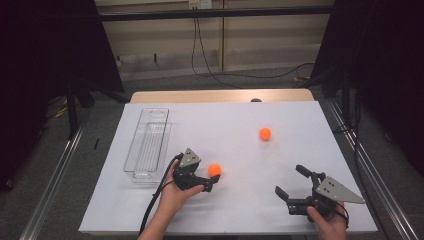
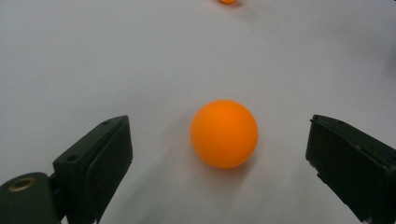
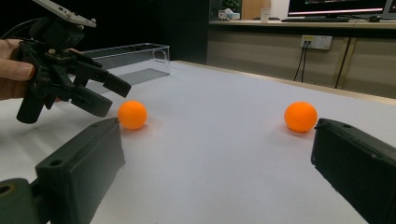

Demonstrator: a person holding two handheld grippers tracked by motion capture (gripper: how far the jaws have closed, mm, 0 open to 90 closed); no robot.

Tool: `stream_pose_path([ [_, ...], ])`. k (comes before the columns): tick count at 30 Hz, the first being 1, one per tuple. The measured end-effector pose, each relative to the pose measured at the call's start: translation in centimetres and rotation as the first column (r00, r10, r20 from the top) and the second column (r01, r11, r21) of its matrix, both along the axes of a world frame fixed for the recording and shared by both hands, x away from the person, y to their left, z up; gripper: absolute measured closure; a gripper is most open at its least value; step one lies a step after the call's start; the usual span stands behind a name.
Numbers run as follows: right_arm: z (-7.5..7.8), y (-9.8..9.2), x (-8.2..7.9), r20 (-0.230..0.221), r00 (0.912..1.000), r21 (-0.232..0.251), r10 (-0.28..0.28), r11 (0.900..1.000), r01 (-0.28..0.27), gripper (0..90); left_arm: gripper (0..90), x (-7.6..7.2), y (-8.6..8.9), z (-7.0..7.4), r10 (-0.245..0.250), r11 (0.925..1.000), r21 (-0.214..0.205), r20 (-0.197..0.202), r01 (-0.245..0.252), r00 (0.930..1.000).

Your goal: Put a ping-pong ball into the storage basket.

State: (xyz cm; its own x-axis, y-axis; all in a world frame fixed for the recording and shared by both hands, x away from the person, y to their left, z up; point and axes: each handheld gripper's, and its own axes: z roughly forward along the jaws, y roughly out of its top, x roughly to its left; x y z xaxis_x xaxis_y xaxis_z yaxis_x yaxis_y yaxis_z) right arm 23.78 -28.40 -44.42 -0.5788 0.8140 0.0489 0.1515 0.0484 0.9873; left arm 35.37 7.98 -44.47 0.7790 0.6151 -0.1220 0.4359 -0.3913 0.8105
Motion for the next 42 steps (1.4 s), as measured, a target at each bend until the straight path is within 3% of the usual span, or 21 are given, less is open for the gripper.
stream_pose_path([
  [21, 0.0, -0.1, 0.0, 0.006, 1.0000, 0.006, -0.003, 1.0000, 0.003, 2.0, 10.2, 0.2, -0.8, -0.3, -0.012, 0.9992, 0.038, -0.004, 0.012, 0.9999],
  [42, 0.0, -0.2, 0.0, 0.007, 1.0000, 0.009, -0.003, 1.0000, 0.003, 2.0, 18.7, 0.7, -1.2, -0.7, -0.018, 0.9981, 0.059, -0.013, 0.018, 0.9998],
])
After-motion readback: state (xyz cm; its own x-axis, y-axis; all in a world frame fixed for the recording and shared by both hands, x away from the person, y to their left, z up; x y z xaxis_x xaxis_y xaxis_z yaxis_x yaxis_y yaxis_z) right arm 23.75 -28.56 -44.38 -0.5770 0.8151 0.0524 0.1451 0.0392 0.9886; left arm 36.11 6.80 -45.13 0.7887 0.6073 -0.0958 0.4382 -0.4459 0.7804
